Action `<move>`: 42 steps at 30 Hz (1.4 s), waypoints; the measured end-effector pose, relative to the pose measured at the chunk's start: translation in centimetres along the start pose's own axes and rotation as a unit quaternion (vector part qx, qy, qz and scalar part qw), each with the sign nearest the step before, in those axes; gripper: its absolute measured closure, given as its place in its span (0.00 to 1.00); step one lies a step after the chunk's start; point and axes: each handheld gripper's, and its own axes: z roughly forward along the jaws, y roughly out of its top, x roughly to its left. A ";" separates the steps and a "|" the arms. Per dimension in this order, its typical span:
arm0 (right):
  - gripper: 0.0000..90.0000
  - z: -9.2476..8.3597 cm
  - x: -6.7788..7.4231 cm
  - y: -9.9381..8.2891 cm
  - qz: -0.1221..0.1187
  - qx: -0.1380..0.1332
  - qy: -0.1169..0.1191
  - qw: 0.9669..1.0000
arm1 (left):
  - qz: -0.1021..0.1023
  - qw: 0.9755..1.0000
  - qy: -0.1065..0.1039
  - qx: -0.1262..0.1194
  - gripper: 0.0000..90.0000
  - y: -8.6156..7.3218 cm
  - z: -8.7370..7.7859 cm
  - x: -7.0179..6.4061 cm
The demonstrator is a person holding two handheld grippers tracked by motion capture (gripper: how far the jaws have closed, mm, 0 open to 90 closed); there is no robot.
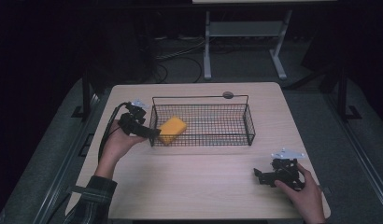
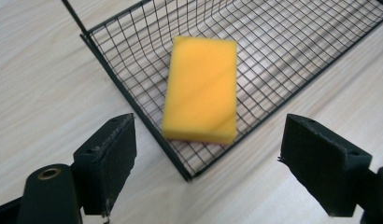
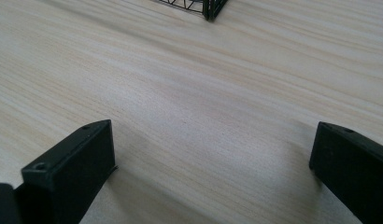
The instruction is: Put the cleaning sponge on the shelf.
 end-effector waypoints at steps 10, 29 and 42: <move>0.00 0.0 0.0 0.0 0.000 0.000 0.000 1.000 | 0.002 1.000 0.012 -0.020 0.20 -3.6 -1.5 -0.6; 0.00 0.0 0.0 0.0 0.000 0.000 0.000 1.000 | -0.003 0.997 0.033 -0.064 0.19 -10.7 -2.2 -2.4; 0.00 0.0 0.0 0.0 0.001 0.000 0.000 1.000 | -0.016 0.999 0.036 -0.031 0.19 -14.9 -0.5 -3.2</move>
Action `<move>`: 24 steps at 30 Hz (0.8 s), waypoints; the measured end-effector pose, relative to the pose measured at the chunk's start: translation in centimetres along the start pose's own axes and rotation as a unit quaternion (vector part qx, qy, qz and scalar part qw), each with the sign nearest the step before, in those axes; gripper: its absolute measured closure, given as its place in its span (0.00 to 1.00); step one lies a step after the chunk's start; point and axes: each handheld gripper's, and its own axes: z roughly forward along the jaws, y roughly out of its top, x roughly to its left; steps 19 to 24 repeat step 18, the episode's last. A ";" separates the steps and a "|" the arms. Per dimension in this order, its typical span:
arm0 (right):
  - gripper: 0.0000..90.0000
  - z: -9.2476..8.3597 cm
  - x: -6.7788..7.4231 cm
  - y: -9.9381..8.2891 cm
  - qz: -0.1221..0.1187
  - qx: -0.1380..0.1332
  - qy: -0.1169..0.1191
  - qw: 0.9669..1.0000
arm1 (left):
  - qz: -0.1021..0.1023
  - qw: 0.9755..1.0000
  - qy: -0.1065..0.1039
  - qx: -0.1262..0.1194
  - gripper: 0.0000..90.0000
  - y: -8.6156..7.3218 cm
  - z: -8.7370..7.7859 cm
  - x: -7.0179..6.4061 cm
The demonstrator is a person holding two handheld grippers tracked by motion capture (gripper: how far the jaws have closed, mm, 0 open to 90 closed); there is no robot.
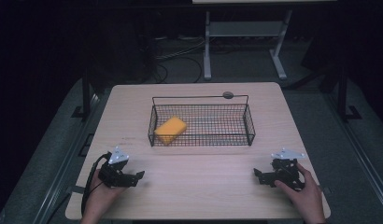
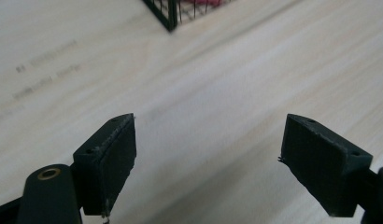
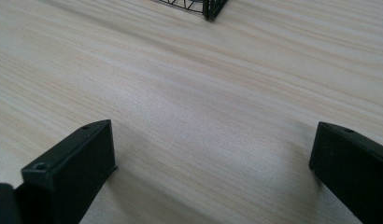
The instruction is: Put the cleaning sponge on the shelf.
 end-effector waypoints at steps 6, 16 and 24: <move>0.00 0.0 0.0 0.0 -0.001 0.000 0.000 1.000 | 0.006 1.000 0.003 0.019 0.19 -1.0 0.4 -0.4; 0.00 0.0 0.0 0.0 -0.001 -0.001 0.000 1.000 | 0.011 1.000 0.012 0.024 0.18 -1.6 0.7 -0.5; 0.00 0.0 0.0 0.0 -0.001 0.000 0.000 1.000 | 0.013 1.000 0.012 0.022 0.18 -1.8 0.7 -0.6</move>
